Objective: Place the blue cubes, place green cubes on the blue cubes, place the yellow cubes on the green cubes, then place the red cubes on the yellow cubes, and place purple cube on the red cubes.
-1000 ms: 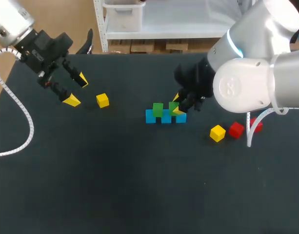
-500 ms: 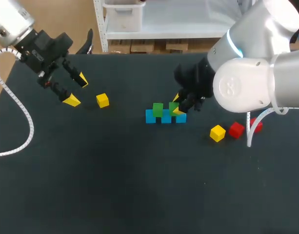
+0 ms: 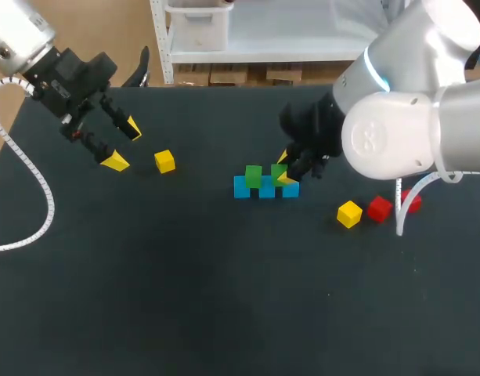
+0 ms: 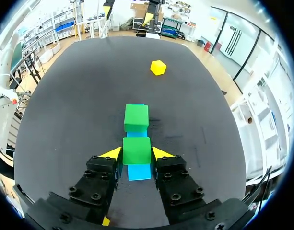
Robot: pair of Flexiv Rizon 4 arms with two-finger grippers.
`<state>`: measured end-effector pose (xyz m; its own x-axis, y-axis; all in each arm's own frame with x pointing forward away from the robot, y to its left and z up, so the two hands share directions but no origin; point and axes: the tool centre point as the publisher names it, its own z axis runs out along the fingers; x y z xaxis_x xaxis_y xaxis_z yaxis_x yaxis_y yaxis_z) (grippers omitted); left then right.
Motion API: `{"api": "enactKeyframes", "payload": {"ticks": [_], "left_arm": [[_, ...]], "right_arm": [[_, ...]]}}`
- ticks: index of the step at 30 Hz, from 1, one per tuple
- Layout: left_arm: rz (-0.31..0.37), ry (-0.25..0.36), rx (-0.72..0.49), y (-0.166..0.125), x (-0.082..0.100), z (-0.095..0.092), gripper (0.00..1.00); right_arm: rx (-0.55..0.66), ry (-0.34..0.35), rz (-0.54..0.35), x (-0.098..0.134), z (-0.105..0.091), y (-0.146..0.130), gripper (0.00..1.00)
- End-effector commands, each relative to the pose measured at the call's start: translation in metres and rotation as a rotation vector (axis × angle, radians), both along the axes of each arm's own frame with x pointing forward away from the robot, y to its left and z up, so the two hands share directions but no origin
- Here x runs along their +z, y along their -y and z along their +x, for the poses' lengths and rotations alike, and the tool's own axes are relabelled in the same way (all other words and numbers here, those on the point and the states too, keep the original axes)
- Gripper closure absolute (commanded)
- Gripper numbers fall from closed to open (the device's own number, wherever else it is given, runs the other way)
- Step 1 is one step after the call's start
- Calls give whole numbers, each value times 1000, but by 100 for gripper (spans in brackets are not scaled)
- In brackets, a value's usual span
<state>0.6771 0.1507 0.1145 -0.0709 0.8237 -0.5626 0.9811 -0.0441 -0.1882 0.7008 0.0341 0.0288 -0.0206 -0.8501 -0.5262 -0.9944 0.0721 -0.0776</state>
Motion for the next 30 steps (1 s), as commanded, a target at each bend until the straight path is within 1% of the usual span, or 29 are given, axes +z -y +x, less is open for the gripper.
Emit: {"api": "enactKeyframes", "payload": {"ticks": [1, 30], "left_arm": [[-1, 0, -3, 0, 0, 1, 0], [-1, 0, -3, 0, 0, 1, 0]], "right_arm": [[3, -3, 3, 0, 2, 0, 100], [9, -12, 6, -2, 3, -1, 100]]}}
